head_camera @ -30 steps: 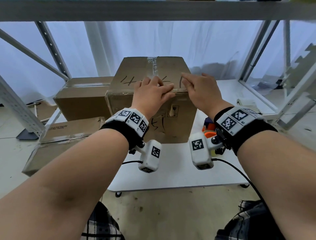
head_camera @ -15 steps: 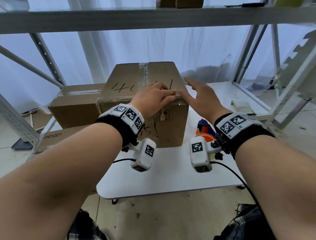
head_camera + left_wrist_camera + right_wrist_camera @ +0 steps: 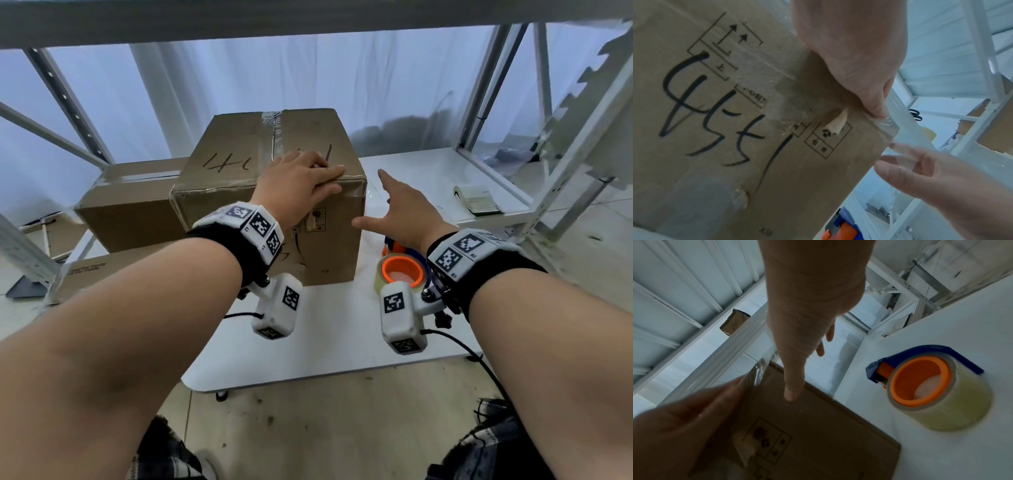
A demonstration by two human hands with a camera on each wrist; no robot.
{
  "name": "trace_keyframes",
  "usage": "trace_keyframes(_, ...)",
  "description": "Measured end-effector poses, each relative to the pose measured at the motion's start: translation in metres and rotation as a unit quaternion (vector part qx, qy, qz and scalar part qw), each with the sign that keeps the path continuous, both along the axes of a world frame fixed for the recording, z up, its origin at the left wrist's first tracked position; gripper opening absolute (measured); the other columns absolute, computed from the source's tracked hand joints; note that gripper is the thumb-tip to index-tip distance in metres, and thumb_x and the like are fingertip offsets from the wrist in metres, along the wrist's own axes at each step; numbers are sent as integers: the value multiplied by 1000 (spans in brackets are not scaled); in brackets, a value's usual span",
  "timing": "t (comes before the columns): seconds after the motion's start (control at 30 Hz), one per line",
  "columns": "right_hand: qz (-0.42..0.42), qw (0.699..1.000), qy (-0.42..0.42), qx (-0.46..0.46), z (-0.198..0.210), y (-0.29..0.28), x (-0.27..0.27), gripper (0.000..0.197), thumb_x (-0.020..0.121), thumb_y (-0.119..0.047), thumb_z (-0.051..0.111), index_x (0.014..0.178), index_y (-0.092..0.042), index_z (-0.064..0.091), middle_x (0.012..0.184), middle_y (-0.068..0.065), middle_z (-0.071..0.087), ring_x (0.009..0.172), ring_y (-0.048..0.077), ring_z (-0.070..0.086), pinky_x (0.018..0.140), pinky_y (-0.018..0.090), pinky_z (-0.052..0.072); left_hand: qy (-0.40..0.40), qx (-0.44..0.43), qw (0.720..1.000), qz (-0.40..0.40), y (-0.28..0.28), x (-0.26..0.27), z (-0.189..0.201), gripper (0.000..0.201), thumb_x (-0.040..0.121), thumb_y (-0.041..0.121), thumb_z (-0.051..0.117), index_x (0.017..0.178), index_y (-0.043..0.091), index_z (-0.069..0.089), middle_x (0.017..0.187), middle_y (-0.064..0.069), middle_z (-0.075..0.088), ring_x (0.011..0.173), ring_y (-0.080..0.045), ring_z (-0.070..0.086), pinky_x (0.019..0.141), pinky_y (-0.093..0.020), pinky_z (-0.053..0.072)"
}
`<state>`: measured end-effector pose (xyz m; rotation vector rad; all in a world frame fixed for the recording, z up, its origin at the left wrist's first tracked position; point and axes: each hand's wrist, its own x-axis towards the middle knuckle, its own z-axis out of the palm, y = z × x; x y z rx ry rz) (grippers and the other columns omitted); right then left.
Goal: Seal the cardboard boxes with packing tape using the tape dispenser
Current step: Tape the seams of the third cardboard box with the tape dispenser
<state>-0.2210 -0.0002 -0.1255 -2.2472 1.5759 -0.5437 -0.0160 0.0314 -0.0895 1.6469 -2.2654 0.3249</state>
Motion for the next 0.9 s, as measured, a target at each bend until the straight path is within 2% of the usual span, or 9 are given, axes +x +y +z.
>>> trace_keyframes(0.1, -14, 1000, -13, -17, -6, 4, 5, 90, 78, -54, 69, 149, -16, 28, 147, 4, 43, 130, 22, 45, 106, 41, 39, 56, 39, 997, -20, -9, -10, 10, 40, 95, 46, 48, 120, 20, 65, 118, -2, 57, 109, -23, 52, 94, -35, 40)
trace_keyframes(0.17, -28, 998, -43, -32, -5, 6, 8, 76, 81, -48, 69, 143, -15, 40, 139, 4, 51, 123, 21, 51, 102, 38, 43, 58, 45, 997, -33, -12, -16, 9, 38, 94, 44, 51, 116, 16, 63, 118, -4, 57, 108, -24, 53, 92, -35, 41)
trace_keyframes(0.27, -42, 996, -62, -57, -5, 8, 10, 54, 84, -39, 69, 129, -12, 53, 126, 4, 59, 111, 20, 57, 93, 33, 45, 12, 14, 1000, -22, -10, -16, -1, 42, 96, 46, 45, 133, 28, 53, 129, 0, 53, 118, -25, 46, 95, -36, 36)
trace_keyframes(0.37, -37, 996, -53, -69, -5, 8, 10, 38, 86, -35, 66, 117, -13, 60, 115, 3, 64, 104, 19, 59, 89, 32, 47, -29, -8, 999, -21, -7, -15, -7, 47, 95, 49, 44, 140, 33, 44, 132, 1, 50, 119, -25, 43, 96, -38, 35)
trace_keyframes(0.43, -32, 996, -24, -83, -5, 9, 7, 30, 89, -31, 62, 113, -14, 62, 112, 3, 65, 103, 20, 59, 89, 34, 48, -30, -12, 999, -18, -8, -16, -7, 48, 95, 49, 45, 140, 33, 44, 132, 1, 50, 119, -25, 43, 96, -38, 34)
trace_keyframes(0.53, -35, 977, 140, -158, -9, 11, 2, 20, 93, -19, 52, 109, -13, 63, 109, 7, 65, 101, 27, 59, 85, 35, 42, -28, -12, 999, -14, -8, -16, -6, 47, 95, 48, 46, 139, 33, 45, 132, 1, 50, 121, -25, 43, 97, -37, 33)
trace_keyframes(0.6, -64, 956, 210, -194, -6, 11, -6, 18, 93, -14, 49, 105, -9, 61, 105, 12, 65, 98, 32, 60, 80, 35, 39, -28, -10, 999, -13, -8, -17, -6, 47, 94, 48, 46, 140, 34, 44, 132, 2, 49, 121, -24, 42, 97, -36, 32)
trace_keyframes(0.73, -117, 946, 231, -195, 2, 8, -16, 20, 93, -16, 48, 106, -7, 59, 106, 13, 64, 101, 34, 57, 80, 37, 37, -15, -2, 1000, -10, -9, -18, -6, 46, 94, 49, 47, 138, 35, 46, 131, 3, 50, 121, -23, 42, 99, -36, 31)
trace_keyframes(0.9, -102, 951, 232, -175, -7, 15, -2, 18, 95, -15, 47, 105, -7, 60, 105, 13, 65, 101, 33, 57, 82, 37, 39, 31, -5, 1000, 1, -11, -25, -3, 43, 93, 53, 47, 130, 33, 56, 118, 2, 55, 115, -22, 45, 95, -33, 31)
